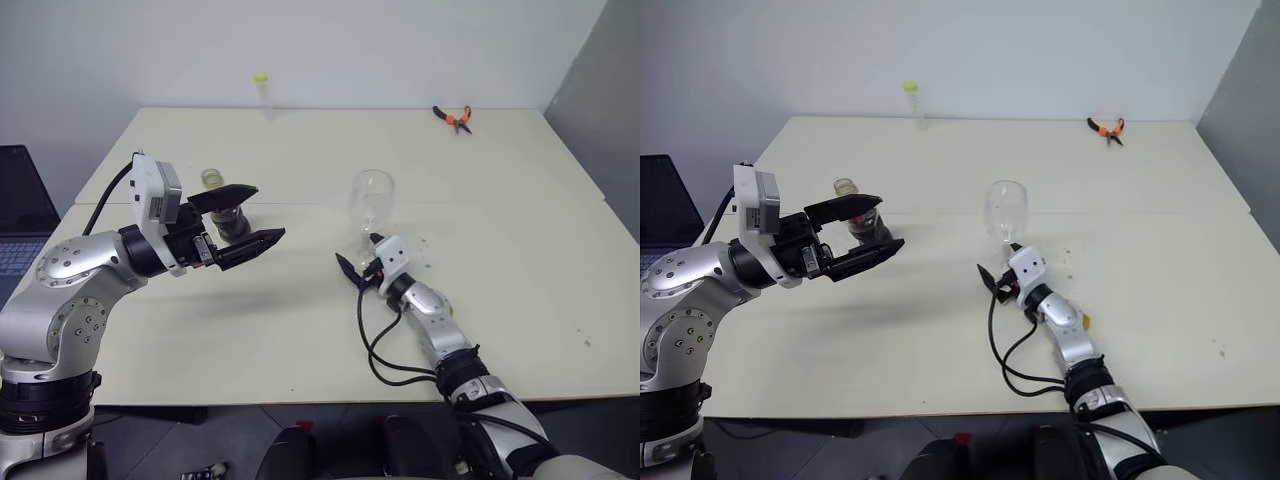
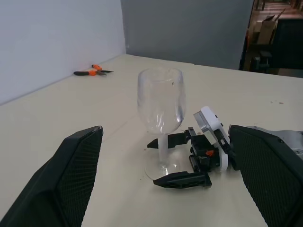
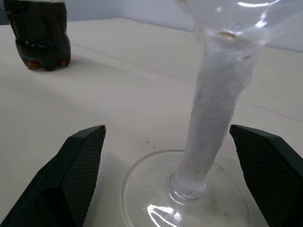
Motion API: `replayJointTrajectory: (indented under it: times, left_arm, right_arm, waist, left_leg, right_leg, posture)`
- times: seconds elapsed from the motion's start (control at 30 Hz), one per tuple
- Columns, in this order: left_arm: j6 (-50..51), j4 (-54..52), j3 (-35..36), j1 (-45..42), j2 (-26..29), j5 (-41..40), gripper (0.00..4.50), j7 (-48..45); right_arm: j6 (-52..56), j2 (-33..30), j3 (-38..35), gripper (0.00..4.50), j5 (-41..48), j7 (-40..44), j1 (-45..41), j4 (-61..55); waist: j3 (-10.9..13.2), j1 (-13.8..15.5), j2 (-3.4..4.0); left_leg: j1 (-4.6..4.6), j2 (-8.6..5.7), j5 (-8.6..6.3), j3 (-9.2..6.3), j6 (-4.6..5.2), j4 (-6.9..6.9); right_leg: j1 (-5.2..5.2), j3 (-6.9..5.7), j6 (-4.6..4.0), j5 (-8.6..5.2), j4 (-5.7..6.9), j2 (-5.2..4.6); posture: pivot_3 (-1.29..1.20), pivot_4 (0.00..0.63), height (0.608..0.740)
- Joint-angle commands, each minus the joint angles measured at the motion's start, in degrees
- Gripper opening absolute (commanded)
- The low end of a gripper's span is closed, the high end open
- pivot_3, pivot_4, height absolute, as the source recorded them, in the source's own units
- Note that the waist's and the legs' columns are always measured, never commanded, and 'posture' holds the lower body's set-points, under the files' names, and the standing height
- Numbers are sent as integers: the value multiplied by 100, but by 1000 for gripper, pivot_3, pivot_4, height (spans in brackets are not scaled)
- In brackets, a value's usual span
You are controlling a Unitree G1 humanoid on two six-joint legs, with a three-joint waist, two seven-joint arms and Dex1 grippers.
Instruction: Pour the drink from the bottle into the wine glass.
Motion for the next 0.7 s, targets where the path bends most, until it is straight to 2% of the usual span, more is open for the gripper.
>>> replayJointTrajectory:
  times: [0.03, 0.37, 0.6, 0.7]
  left_arm:
    - [-129, -122, 136, -114, 44, -71, 4500, -40]
    - [-249, -31, 43, -118, -20, 21, 4500, -56]
    - [-369, 41, -6, -70, -117, 130, 4500, -45]
    - [-419, 78, -61, -80, -187, 194, 4500, -29]
  right_arm:
    - [140, -173, -52, 4475, 5, -13, 220, -84]
    - [654, -279, -28, 4475, 143, 167, 581, -942]
    - [1630, -640, -39, 4475, 391, 458, 1098, -2220]
    - [2273, -804, -59, 4475, 621, 561, 1435, -3202]
  waist:
    - [0, 32, 0]
    - [0, 72, 0]
    - [0, 69, 0]
    - [1, 78, 1]
  left_leg:
    - [0, 0, 0, 0, 0, 0]
    - [-1, -1, 0, 2, 0, 0]
    - [-1, 0, -2, 2, 3, 0]
    - [-3, 3, -2, -3, 4, -2]
  right_leg:
    - [0, 0, 0, 0, 0, 0]
    - [0, 1, 0, 0, -3, -1]
    - [-1, 2, 0, 0, -1, -1]
    - [-2, -2, 0, 0, -1, -1]
  posture:
    - [0, 150, 740]
    - [0, 150, 740]
    - [0, 150, 740]
    - [0, 150, 740]
